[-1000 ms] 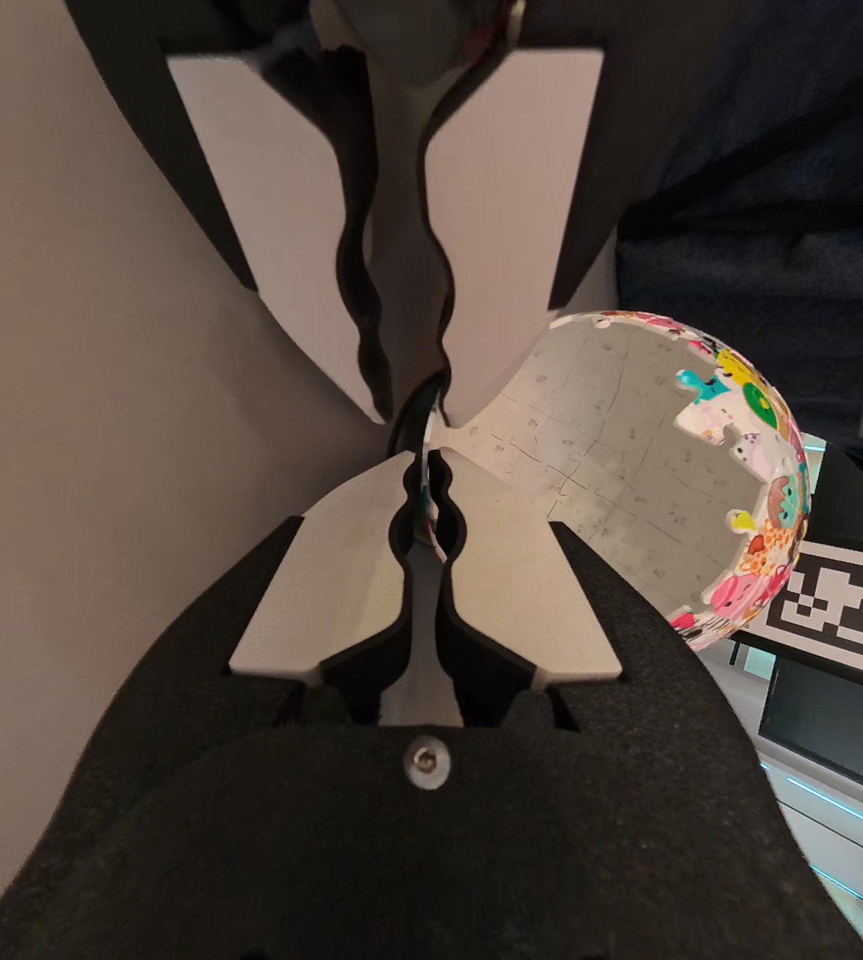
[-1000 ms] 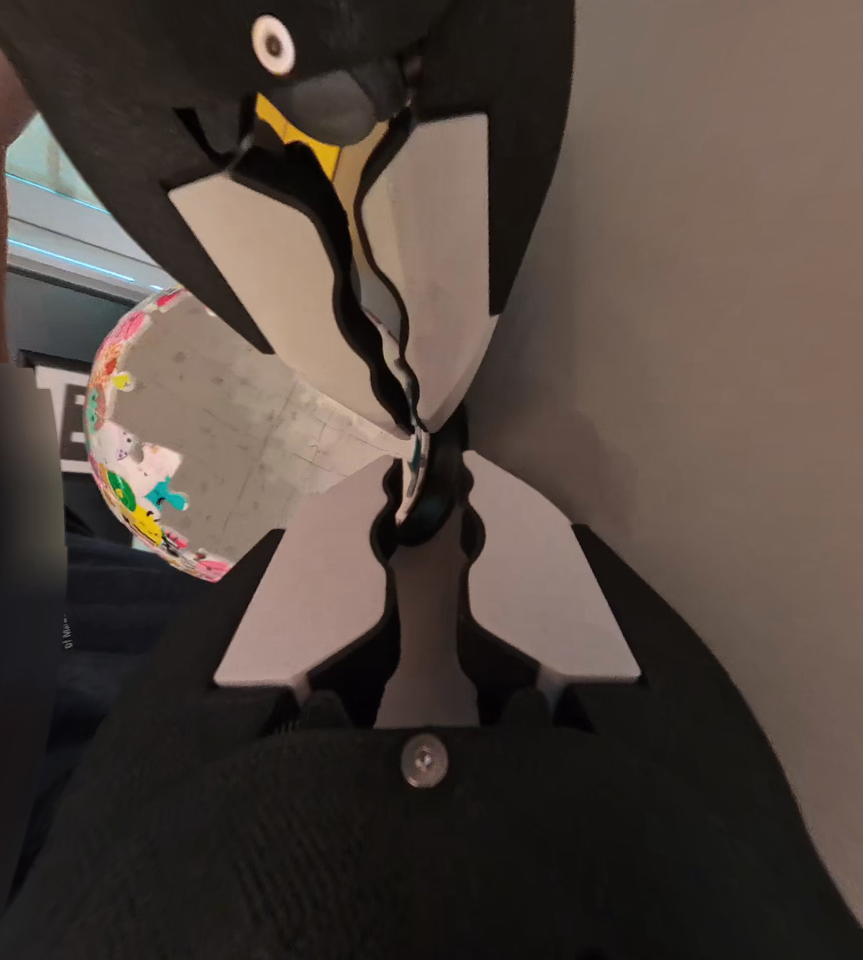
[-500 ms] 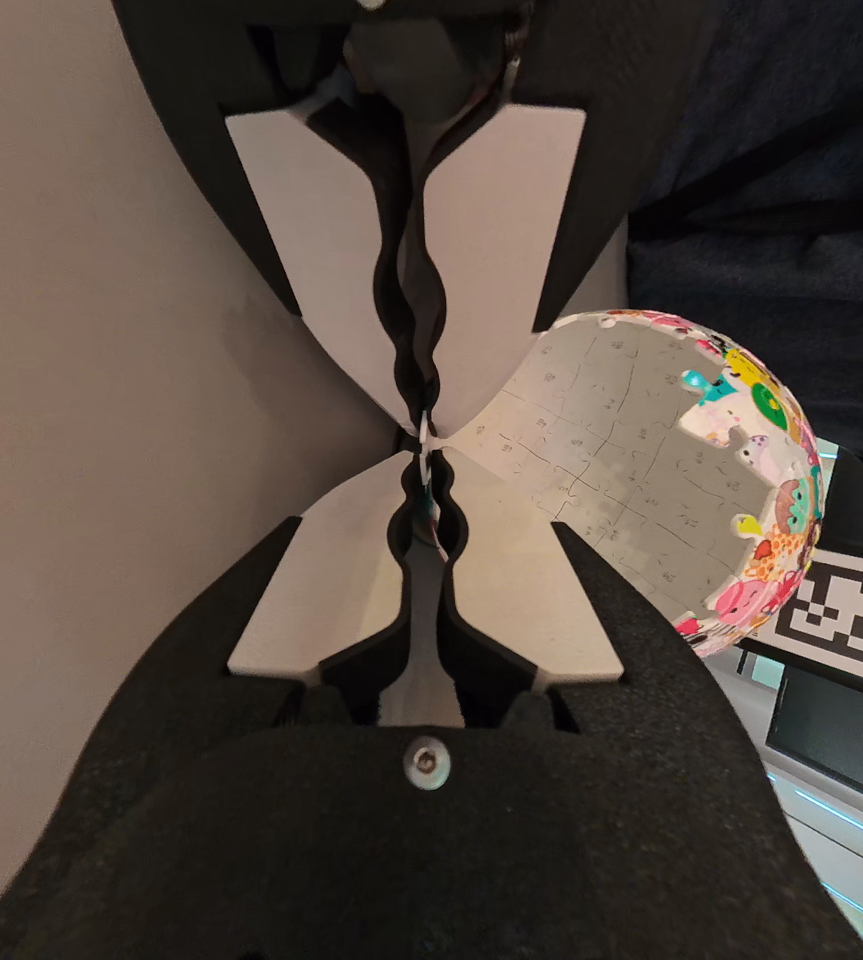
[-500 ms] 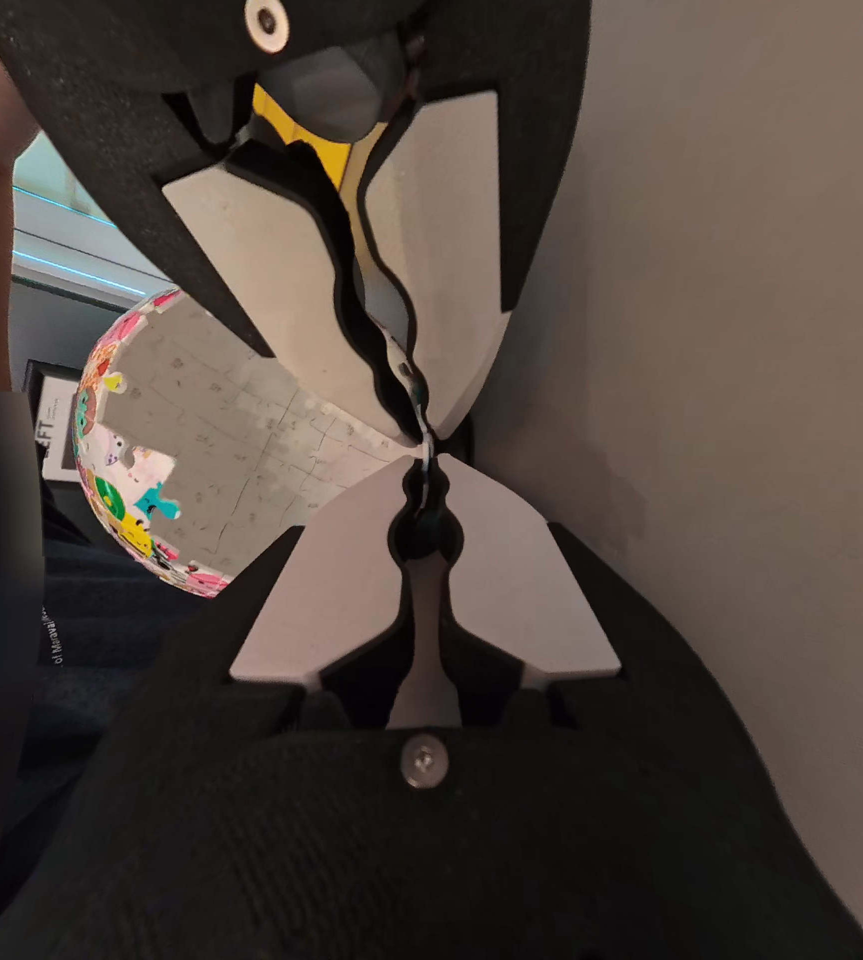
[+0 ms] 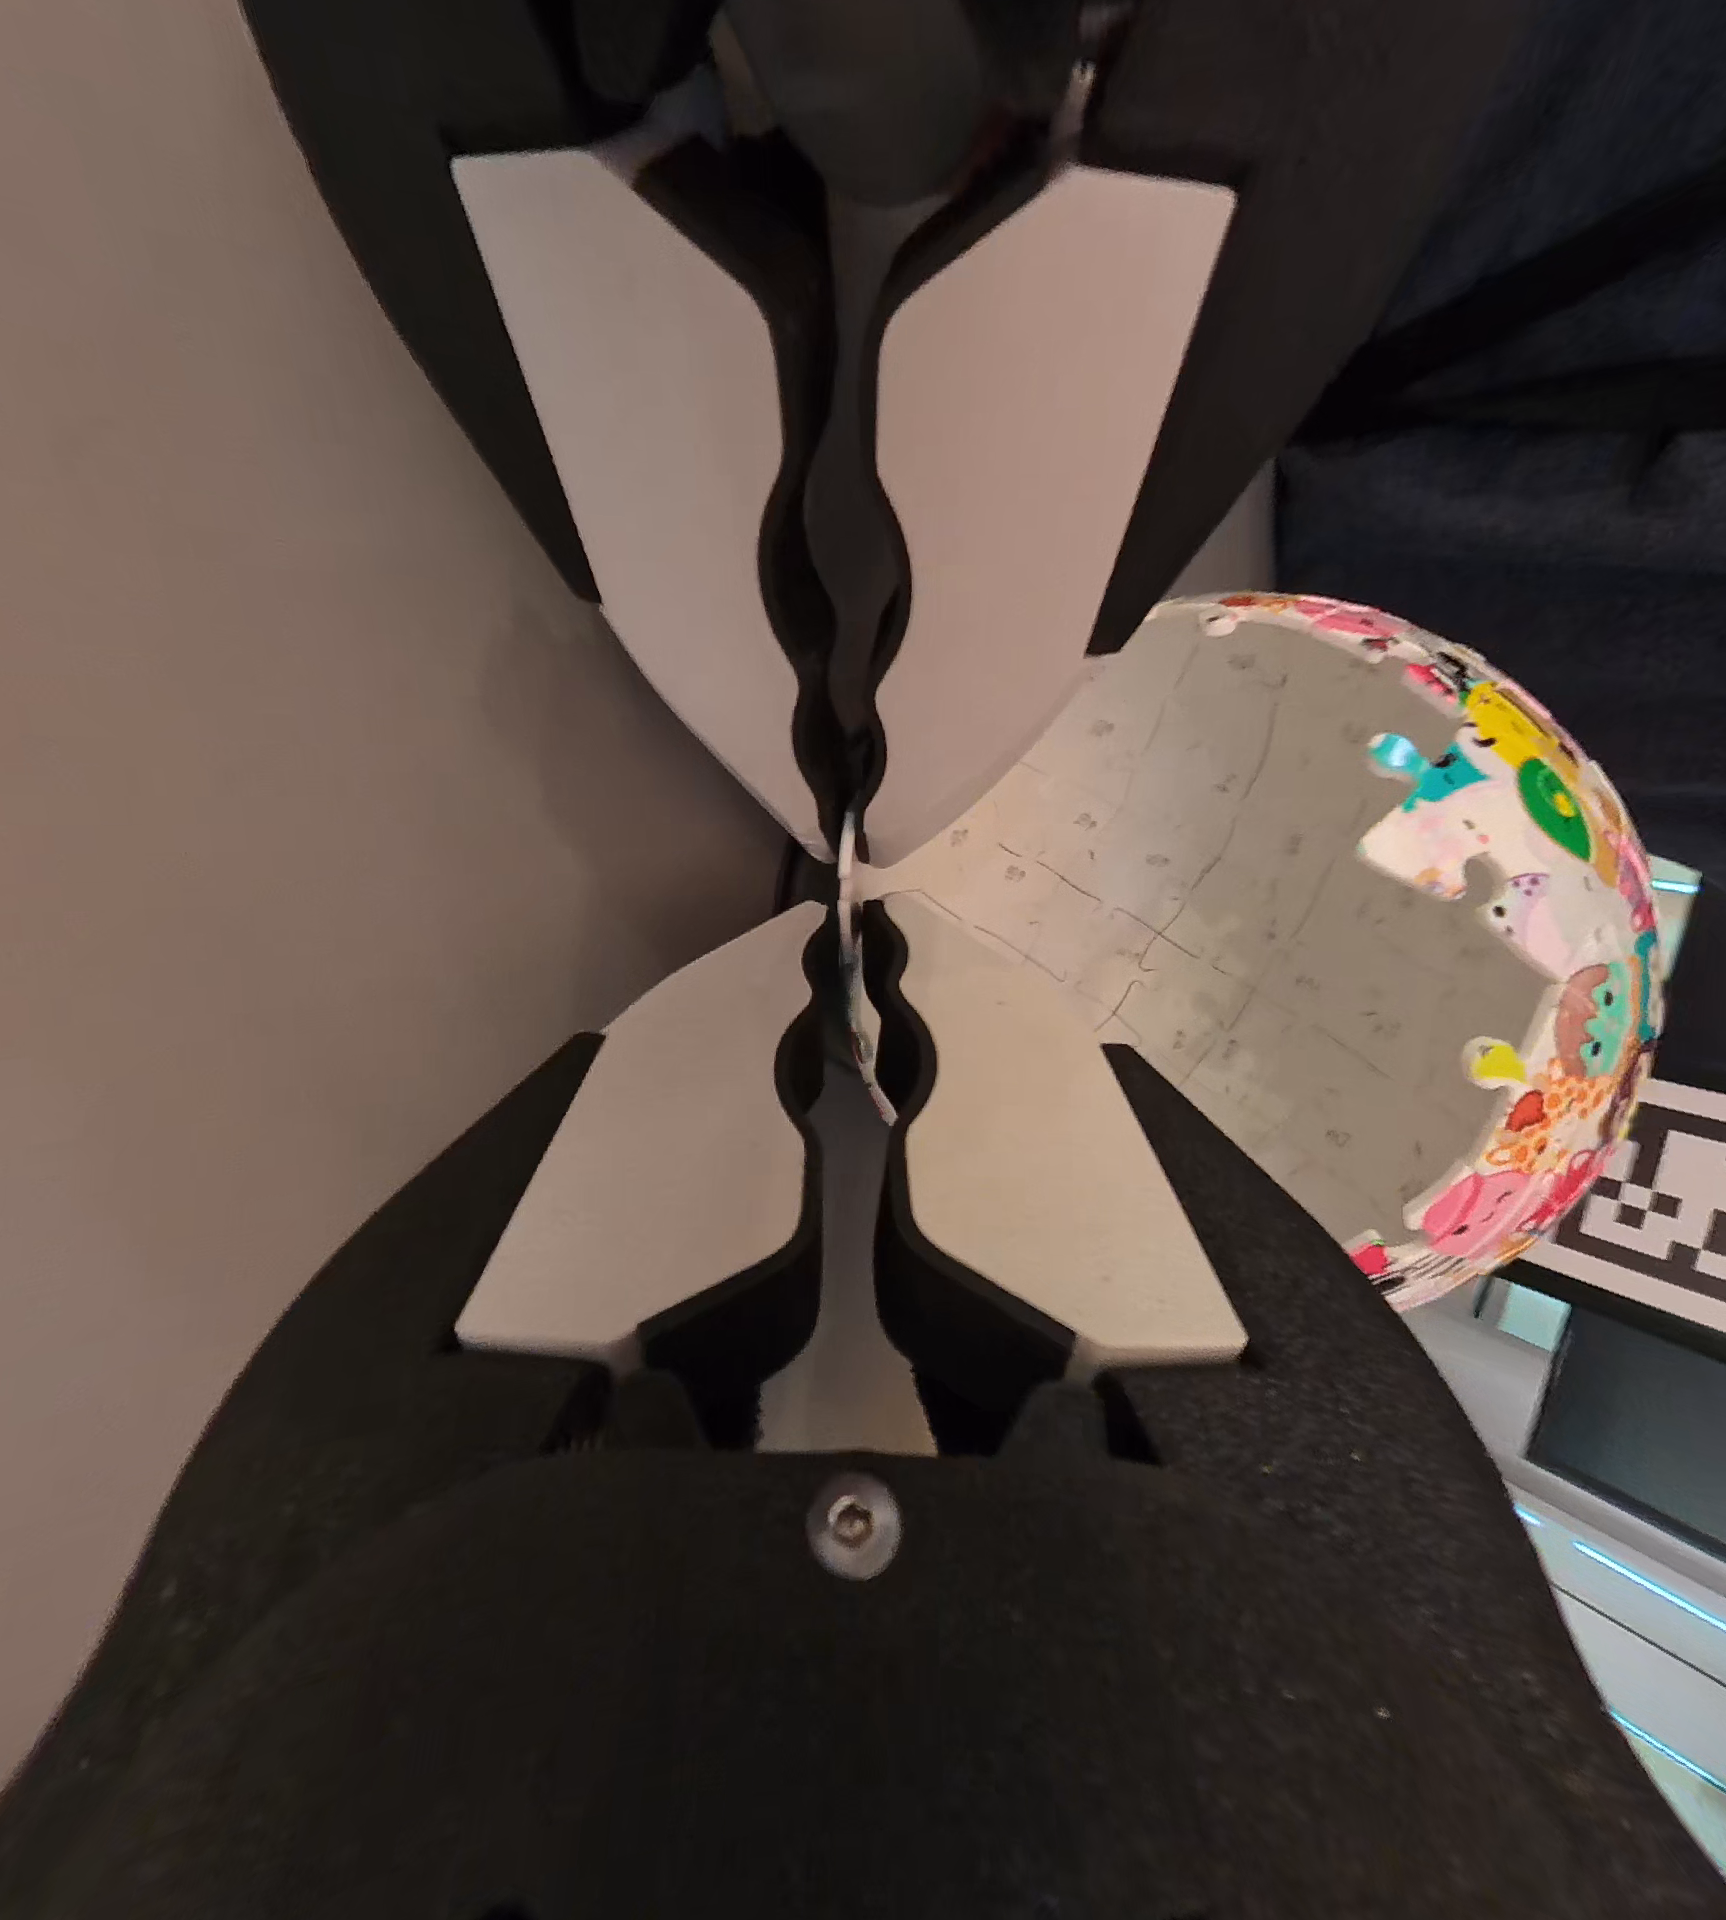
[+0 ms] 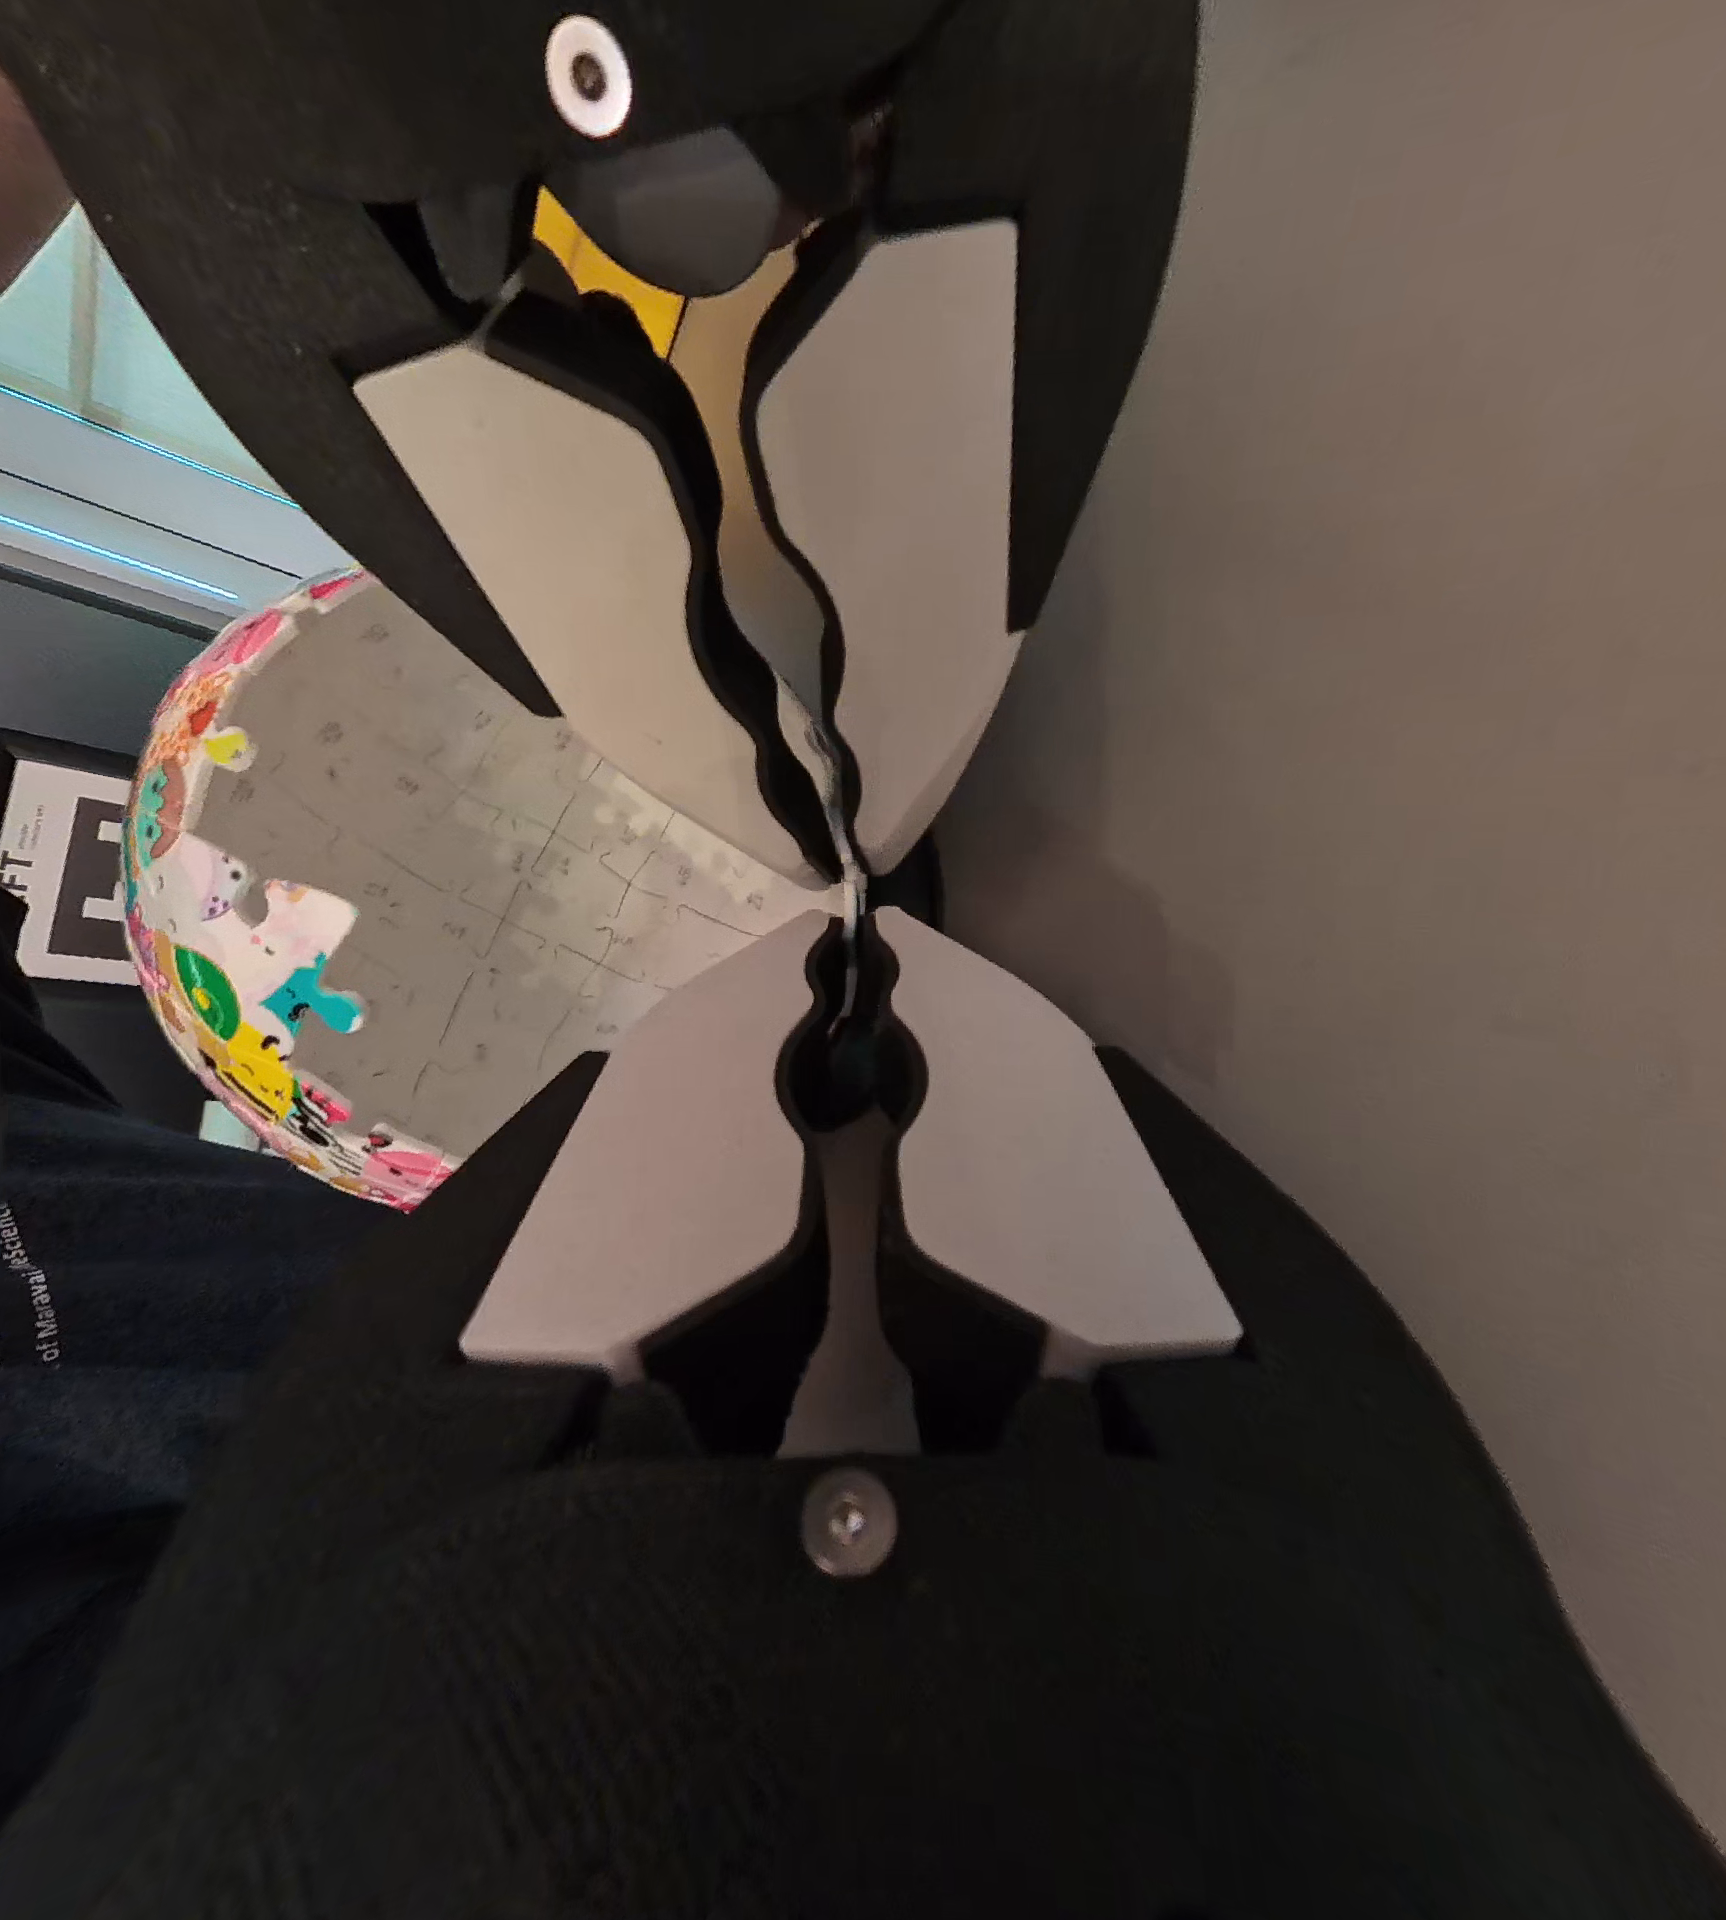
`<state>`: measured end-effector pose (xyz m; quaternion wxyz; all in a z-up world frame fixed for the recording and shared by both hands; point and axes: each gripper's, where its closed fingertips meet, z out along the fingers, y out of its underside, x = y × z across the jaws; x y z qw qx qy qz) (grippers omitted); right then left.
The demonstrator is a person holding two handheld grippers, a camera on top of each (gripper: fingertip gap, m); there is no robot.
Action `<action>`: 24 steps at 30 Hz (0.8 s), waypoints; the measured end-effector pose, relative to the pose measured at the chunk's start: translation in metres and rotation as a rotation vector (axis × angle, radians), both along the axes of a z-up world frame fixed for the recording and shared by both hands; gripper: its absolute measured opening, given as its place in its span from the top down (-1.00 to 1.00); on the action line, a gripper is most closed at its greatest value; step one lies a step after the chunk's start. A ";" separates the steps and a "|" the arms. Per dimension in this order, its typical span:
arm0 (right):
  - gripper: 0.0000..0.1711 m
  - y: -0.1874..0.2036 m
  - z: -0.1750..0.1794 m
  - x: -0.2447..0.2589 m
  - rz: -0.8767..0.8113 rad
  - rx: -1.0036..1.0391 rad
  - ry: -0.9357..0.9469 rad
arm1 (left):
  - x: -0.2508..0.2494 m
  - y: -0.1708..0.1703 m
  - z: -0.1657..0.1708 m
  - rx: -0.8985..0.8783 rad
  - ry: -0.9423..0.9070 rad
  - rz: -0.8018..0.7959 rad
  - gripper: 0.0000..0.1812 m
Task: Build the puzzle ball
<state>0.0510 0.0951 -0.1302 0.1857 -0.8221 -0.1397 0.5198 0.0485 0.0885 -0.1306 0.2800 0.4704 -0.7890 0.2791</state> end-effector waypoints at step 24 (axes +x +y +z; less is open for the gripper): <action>0.97 0.000 0.000 0.004 0.032 0.124 -0.103 | 0.002 0.003 0.001 0.041 -0.065 -0.006 0.96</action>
